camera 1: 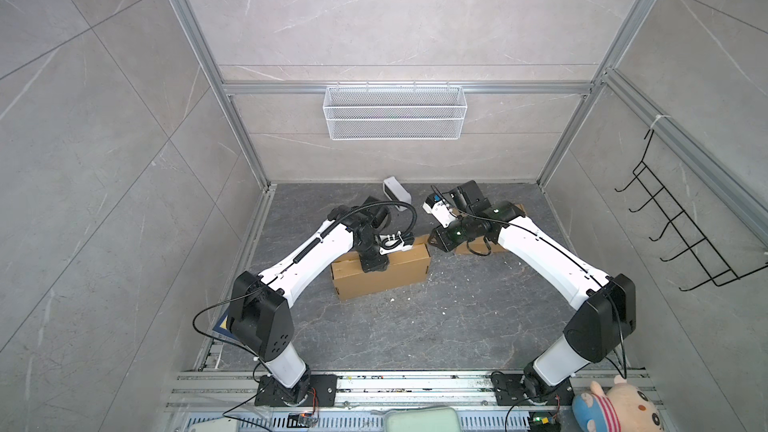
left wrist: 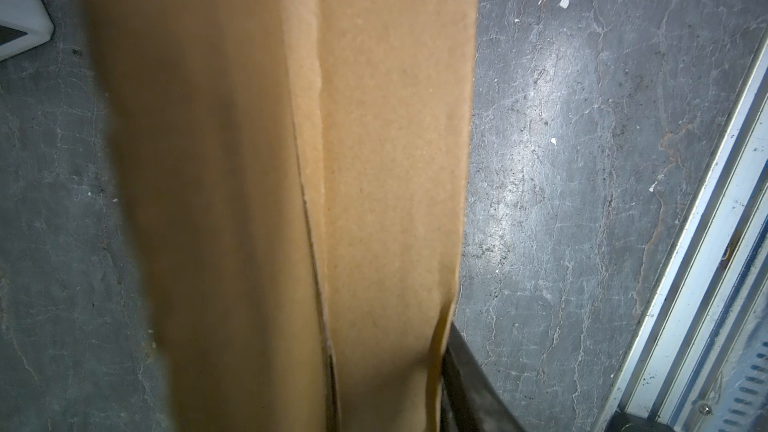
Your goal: Fold the paper box
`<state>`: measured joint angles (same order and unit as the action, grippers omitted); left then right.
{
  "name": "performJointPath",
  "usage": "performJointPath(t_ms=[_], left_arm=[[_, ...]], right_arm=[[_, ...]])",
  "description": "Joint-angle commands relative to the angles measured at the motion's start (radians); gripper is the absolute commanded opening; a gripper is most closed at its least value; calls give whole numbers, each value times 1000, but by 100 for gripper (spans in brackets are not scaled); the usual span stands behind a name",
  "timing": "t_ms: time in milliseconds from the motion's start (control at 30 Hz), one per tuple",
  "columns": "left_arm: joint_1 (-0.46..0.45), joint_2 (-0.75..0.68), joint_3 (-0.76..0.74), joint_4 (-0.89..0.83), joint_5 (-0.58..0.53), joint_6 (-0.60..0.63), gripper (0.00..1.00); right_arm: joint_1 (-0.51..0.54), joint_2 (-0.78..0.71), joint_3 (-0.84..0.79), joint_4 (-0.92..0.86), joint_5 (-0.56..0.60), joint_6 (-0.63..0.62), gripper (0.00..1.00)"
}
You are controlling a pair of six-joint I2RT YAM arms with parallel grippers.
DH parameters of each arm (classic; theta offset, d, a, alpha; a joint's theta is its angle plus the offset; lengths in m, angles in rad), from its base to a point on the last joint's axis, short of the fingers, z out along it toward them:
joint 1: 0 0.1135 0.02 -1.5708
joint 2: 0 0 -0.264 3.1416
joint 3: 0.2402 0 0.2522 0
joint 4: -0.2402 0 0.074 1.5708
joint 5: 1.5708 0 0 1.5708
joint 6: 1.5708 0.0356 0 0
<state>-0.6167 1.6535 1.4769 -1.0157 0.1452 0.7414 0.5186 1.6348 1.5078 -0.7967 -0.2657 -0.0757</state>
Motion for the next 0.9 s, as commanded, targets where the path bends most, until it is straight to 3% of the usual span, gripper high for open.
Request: performJointPath(t_ms=[0,867], left_arm=[[-6,31,-26,43,39,21,38],[-7,30,-26,45,37,23,38]], right_arm=[[10,11,28,-23,-15,-3,25],[36,-3,6,7,-52,125,14]])
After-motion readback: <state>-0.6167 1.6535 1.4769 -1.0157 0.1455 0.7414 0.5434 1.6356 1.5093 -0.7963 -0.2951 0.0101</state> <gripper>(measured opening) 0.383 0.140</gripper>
